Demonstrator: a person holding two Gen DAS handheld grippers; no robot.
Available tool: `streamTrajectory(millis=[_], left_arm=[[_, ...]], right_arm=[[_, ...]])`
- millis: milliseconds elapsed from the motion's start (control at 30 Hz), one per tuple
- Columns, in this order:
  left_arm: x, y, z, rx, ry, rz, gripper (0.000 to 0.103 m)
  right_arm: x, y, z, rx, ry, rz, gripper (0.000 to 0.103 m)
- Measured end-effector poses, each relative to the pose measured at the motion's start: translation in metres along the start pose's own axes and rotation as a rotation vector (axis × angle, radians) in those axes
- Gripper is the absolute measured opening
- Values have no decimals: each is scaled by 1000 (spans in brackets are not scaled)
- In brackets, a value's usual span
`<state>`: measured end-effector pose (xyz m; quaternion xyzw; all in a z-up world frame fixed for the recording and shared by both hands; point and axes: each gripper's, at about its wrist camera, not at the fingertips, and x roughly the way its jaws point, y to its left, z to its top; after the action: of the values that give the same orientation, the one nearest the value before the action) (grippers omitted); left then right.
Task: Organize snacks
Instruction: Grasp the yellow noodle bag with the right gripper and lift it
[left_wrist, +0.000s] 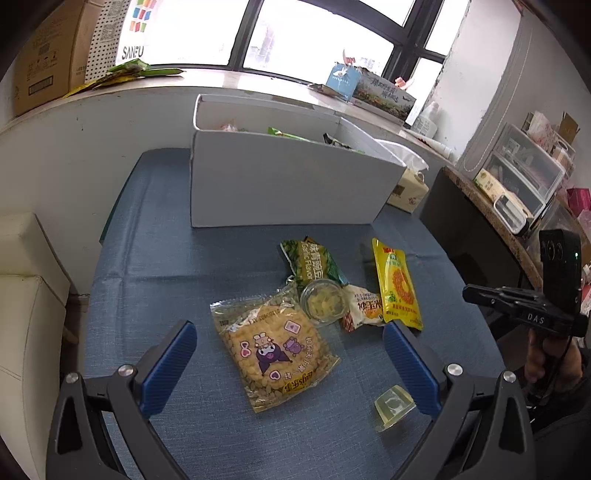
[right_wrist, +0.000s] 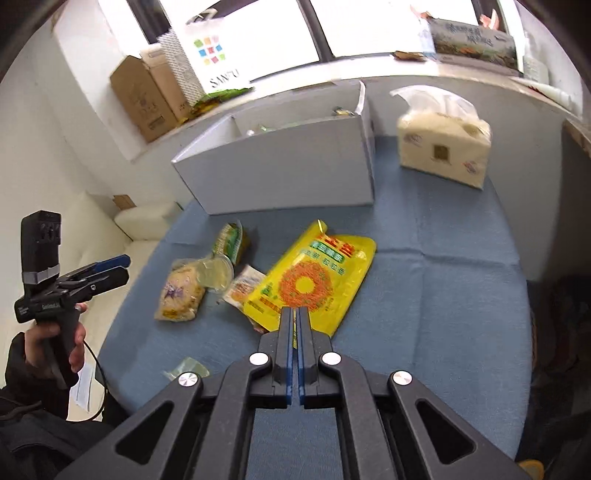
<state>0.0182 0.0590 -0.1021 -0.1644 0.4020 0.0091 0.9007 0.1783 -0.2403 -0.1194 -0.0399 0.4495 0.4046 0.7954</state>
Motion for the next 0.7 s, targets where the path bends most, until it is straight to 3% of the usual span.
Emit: streamTrajectory(millis=[67, 100, 133, 167, 467, 567, 667, 700], left_arm=[[3, -4, -1, 8, 7, -5, 103], [4, -6, -1, 12, 8, -9, 103], [4, -8, -2, 17, 8, -14, 103], [5, -9, -2, 20, 7, -17, 103], [1, -3, -4, -2, -8, -31, 103], [2, -1, -4, -1, -2, -20, 103], [6, -1, -4, -2, 12, -14, 103], [8, -2, -5, 1, 23, -9, 103]], right_arm=[[8, -4, 7, 24, 3, -74, 23], [17, -6, 9, 59, 13, -99, 71], [25, -8, 12, 94, 16, -106, 97], [28, -11, 16, 121, 4, -101, 103], [101, -6, 57, 143, 87, -154, 103], [117, 6, 62, 85, 132, -205, 103], [123, 20, 56, 7, 127, -239, 79], [122, 25, 56, -26, 129, -250, 51]])
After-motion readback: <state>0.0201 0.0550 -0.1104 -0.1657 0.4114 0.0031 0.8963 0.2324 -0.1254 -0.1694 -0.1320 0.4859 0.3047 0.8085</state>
